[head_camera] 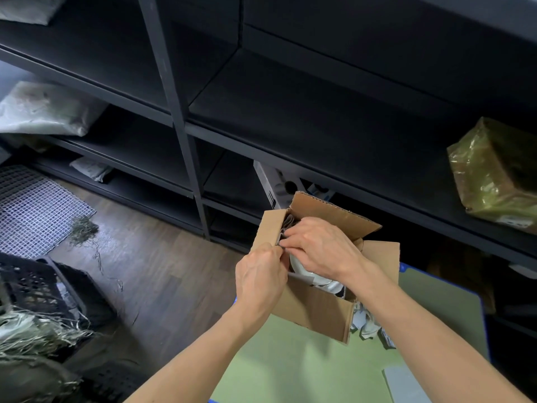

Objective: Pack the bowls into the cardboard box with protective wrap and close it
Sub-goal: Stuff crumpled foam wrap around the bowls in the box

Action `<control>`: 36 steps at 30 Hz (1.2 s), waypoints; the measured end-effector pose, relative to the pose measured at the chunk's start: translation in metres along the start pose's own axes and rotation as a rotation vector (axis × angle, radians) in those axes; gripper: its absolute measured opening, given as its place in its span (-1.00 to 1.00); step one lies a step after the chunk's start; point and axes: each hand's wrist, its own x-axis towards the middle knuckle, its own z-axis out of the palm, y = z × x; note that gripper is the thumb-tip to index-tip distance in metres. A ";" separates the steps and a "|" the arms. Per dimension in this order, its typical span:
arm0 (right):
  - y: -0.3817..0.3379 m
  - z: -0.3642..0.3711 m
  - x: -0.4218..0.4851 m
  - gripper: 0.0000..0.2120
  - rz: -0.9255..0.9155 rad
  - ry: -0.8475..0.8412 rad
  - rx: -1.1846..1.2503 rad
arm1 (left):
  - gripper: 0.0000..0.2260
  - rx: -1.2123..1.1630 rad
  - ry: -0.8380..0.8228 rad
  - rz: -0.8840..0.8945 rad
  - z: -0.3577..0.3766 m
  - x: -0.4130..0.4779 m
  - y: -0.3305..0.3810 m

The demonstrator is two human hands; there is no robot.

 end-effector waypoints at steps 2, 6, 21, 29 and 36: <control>-0.003 0.002 0.001 -0.74 0.033 -0.036 0.010 | -0.86 -0.002 -0.007 0.000 0.001 0.000 -0.002; -0.003 0.006 0.002 -0.70 0.076 -0.072 0.033 | -0.89 0.022 -0.027 0.001 0.000 0.001 -0.002; -0.005 -0.004 0.007 -0.67 0.340 -0.030 0.042 | -0.72 0.019 0.005 0.083 -0.021 -0.011 -0.012; -0.022 0.009 0.013 -0.84 0.397 0.045 0.036 | -0.73 0.031 -0.012 0.189 -0.032 -0.021 -0.022; -0.023 0.006 0.007 -0.82 0.337 0.043 0.026 | -0.65 0.233 -0.089 0.144 -0.037 -0.015 -0.004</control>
